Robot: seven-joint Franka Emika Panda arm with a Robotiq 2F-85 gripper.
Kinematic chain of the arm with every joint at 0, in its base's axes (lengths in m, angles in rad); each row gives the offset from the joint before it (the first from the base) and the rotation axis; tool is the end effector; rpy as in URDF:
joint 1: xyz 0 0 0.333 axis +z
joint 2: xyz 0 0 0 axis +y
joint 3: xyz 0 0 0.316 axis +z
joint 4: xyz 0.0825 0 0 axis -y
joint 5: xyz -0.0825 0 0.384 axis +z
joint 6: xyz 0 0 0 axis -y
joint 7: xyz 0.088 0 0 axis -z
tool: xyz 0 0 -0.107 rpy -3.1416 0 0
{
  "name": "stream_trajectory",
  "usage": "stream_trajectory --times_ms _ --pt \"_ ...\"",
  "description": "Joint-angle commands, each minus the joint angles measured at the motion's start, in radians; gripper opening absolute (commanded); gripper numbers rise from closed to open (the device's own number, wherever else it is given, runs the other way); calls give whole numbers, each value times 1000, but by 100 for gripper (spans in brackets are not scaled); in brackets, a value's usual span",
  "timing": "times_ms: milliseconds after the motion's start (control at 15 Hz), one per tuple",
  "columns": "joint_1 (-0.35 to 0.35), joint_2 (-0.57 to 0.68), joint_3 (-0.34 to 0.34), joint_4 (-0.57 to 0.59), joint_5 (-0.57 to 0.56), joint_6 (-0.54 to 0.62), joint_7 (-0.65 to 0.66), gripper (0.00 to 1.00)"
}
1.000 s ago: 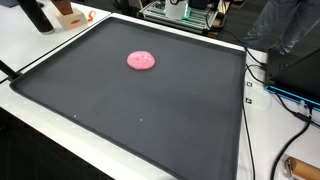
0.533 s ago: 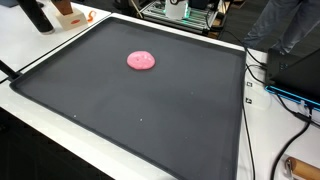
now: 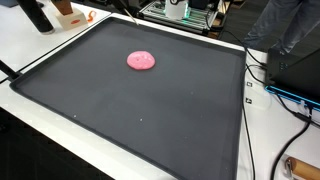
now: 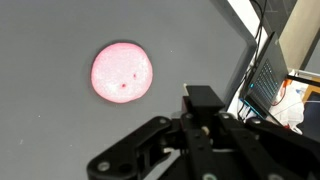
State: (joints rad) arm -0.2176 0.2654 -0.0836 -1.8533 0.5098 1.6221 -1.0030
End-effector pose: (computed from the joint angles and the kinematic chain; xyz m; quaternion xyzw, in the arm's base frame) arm 0.5563 -0.1181 0.3612 -0.9094 -0.2525 0.0485 0.3268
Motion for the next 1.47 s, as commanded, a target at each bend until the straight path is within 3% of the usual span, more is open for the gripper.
stream_trajectory --times_ms 0,600,1400 --pt "-40 54 -5 33 32 -23 -84 3" --pt "-119 170 -4 82 54 -83 -197 3" --pt "-183 282 -6 154 118 -152 -205 3"
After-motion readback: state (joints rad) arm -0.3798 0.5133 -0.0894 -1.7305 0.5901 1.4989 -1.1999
